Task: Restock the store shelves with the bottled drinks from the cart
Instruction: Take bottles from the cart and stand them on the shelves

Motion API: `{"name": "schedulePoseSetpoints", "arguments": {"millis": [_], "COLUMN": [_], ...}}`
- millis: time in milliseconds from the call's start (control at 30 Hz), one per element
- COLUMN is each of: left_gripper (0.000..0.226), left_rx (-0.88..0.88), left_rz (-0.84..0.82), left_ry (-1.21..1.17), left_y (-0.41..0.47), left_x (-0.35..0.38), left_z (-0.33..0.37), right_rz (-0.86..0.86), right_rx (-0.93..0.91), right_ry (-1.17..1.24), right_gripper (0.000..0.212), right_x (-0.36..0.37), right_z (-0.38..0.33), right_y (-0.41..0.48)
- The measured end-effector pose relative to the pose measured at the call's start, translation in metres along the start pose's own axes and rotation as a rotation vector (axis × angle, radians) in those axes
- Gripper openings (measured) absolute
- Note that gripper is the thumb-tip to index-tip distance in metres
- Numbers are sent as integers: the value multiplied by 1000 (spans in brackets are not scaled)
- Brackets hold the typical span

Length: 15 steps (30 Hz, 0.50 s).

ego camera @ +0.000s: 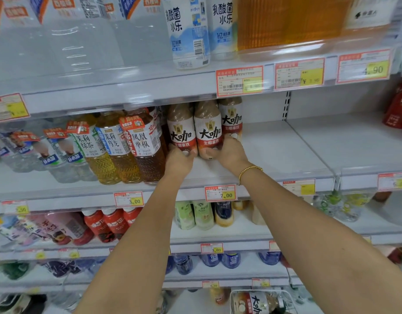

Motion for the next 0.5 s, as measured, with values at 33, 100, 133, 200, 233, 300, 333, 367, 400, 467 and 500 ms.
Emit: {"name": "schedulePoseSetpoints", "arguments": {"millis": [33,100,133,200,233,300,333,367,400,467,500], "left_gripper": [56,54,48,26,18,28,33,35,36,30,25], "left_rx": [6,100,204,428,477,422,360,291,206,17,-92], "left_rz": [-12,31,83,153,124,-23,-121,-213,-297,-427,-491], "left_ry": [30,89,84,-31,-86,-88,-67,-44,-9,91,125], "left_y": [-4,-22,-38,-84,-109,-154,-174,-191,-207,-234,-247], "left_x": [-1,-7,-10,-9,-2,24,42,62,82,118,132], "left_z": [1,9,13,16,8,-22,-46,-75,-106,-172,-205], "right_rz": [0,76,144,252,267,221,161,77,-25,-226,-295], "right_rx": [-8,-73,-112,-165,-169,-144,-105,-47,24,217,328], "right_ry": [17,16,8,6,16,10,-21,-59,-99,-137,-149], "right_gripper": [58,45,33,19,23,31,34,36,35,21,15], "right_x": [-5,-24,-34,-49,-52,-41,-30,-15,2,40,58], "right_z": [2,5,8,22,34,73,97,127,158,227,262], "right_y": [-6,-28,-44,-83,-103,-139,-154,-167,-181,-209,-225]}}
Point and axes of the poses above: each hand's wrist, its own y-axis towards the middle knuckle, its own x-axis out of the palm, z = x × y, the point moved 5 cm from there along y, towards the middle knuckle, and after that the axes turned 11 degrees about -y, right-handed, at the moved point
